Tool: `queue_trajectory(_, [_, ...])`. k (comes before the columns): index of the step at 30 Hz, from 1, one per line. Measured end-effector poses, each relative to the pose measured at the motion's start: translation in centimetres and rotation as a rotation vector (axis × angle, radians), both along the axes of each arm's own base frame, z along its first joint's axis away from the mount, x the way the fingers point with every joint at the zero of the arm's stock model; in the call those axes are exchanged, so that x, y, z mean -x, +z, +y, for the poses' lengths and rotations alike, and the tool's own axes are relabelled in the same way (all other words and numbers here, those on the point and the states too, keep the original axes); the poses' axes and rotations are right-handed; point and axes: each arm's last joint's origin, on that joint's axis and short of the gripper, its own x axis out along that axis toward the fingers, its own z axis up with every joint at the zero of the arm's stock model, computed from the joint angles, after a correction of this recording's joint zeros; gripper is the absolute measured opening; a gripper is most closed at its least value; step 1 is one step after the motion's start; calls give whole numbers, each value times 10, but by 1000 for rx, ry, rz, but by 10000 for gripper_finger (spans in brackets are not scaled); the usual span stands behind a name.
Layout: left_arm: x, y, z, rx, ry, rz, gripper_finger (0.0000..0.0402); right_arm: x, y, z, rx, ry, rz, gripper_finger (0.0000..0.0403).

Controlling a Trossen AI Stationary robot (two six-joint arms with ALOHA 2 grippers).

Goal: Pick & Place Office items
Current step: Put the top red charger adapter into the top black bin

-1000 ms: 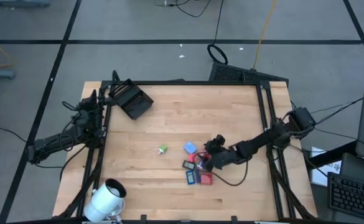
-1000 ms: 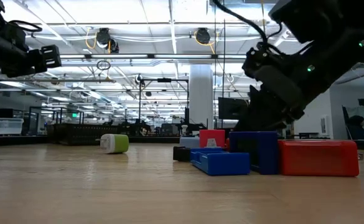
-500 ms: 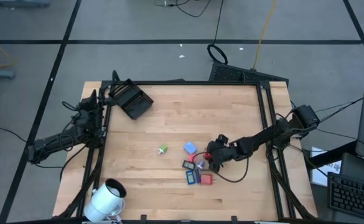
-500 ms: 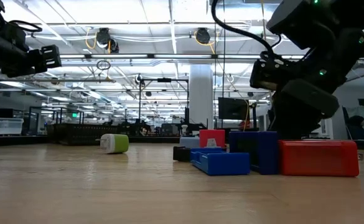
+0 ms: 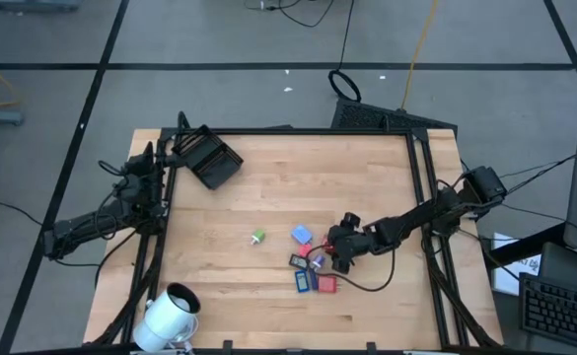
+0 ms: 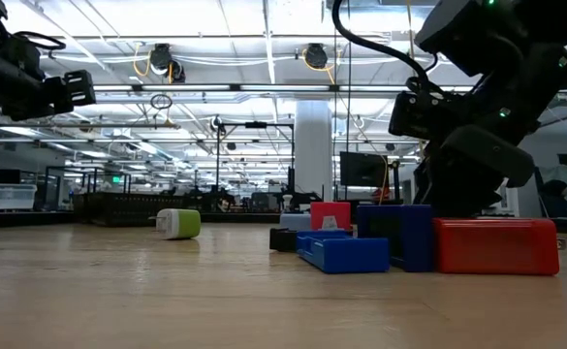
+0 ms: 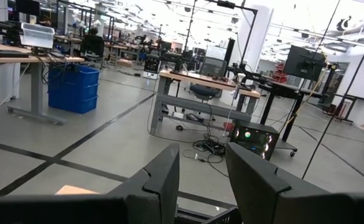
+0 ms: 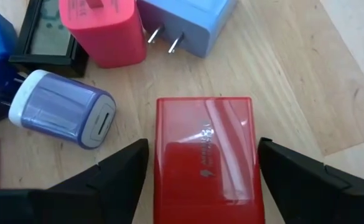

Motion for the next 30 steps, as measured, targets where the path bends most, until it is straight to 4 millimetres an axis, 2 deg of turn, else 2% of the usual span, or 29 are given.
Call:
queue_trajectory(14, [0,0,0,0,0,0,132,-4,2,3,-35,63,-41,213])
queue_trajectory(23, [0,0,0,0,0,0,132,-5,2,3,-37,66,-45,229])
queue_trajectory(30, [0,0,0,0,0,0,132,-7,3,4,-48,66,-71,207])
